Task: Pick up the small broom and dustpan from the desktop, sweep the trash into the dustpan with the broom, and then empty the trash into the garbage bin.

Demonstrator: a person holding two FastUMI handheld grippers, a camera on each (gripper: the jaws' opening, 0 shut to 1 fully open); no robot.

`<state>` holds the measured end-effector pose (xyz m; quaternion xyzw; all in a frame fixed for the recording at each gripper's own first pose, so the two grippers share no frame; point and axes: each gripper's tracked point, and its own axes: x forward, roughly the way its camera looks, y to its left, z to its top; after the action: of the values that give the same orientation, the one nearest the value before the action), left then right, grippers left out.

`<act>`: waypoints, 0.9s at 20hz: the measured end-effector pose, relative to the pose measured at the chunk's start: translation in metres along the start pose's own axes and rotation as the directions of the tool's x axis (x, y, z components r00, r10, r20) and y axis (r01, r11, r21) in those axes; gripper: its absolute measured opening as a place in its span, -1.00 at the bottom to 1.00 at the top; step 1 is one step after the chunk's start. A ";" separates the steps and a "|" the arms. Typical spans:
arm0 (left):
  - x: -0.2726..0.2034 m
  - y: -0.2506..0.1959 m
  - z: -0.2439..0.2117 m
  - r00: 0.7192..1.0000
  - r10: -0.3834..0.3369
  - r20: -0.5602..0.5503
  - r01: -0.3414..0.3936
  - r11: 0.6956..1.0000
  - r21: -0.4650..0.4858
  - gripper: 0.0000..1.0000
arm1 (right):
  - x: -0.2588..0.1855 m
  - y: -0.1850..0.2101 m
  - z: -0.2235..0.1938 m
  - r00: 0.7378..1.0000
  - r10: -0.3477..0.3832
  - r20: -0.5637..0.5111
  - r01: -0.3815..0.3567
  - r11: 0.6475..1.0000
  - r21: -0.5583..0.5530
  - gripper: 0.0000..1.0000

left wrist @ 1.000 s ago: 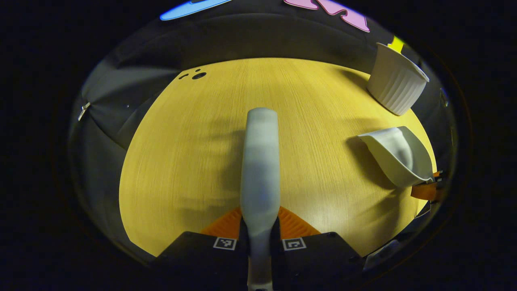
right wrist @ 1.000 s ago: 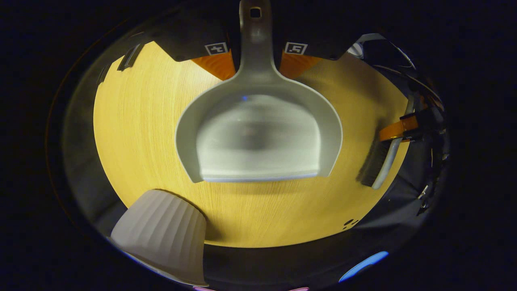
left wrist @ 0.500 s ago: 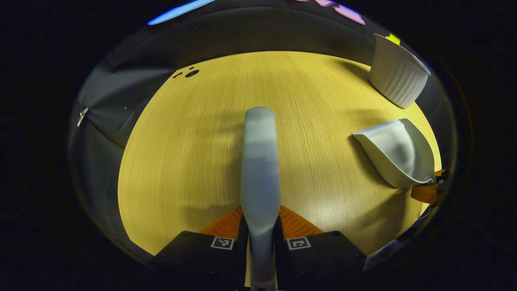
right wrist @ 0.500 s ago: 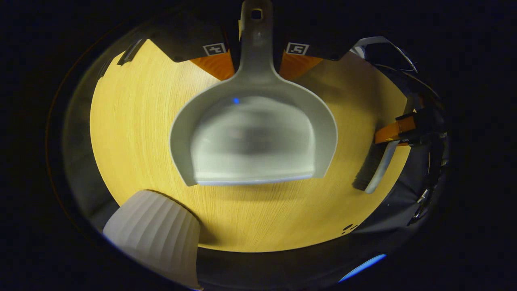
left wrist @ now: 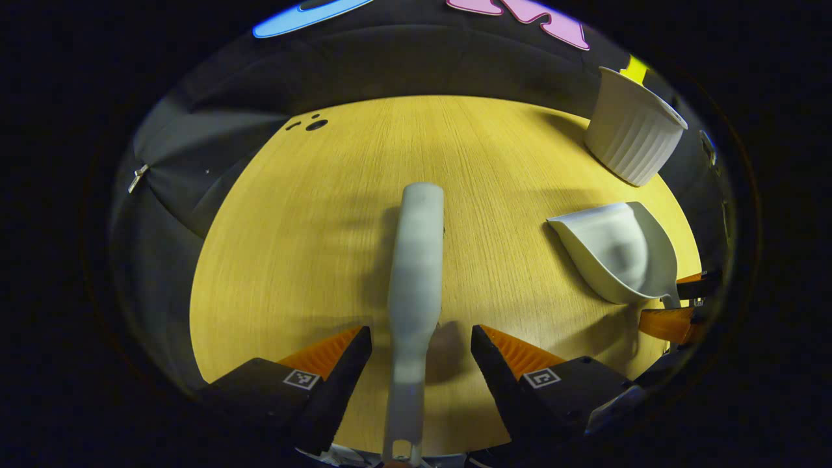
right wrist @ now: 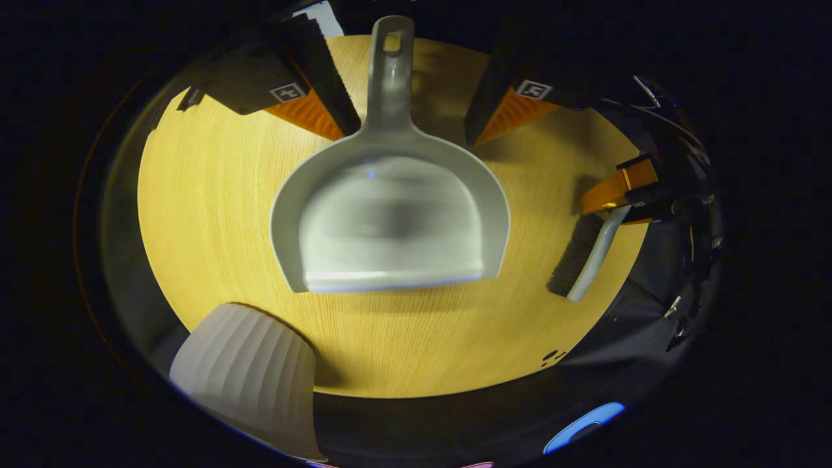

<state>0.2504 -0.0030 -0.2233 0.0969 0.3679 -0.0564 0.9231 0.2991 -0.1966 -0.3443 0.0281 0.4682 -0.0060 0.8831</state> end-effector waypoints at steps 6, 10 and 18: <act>-0.060 -0.003 0.019 0.979 -0.033 0.200 0.047 0.997 -0.068 0.96 | -0.040 0.001 0.024 0.981 -0.052 0.188 0.046 0.998 0.034 0.99; -0.117 0.000 0.035 0.928 -0.030 0.372 0.060 0.996 -0.070 0.94 | -0.086 0.010 0.052 0.913 -0.082 0.399 0.076 0.997 0.031 0.99; -0.217 -0.009 0.029 0.782 -0.005 0.623 -0.070 0.993 0.095 0.90 | -0.145 0.064 0.028 0.816 -0.019 0.578 0.048 0.998 -0.034 0.99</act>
<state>0.1111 -0.0112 -0.0543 0.1313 0.0374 -0.0899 0.9865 0.2431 -0.1366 -0.2062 -0.0043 0.1791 -0.0187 0.9836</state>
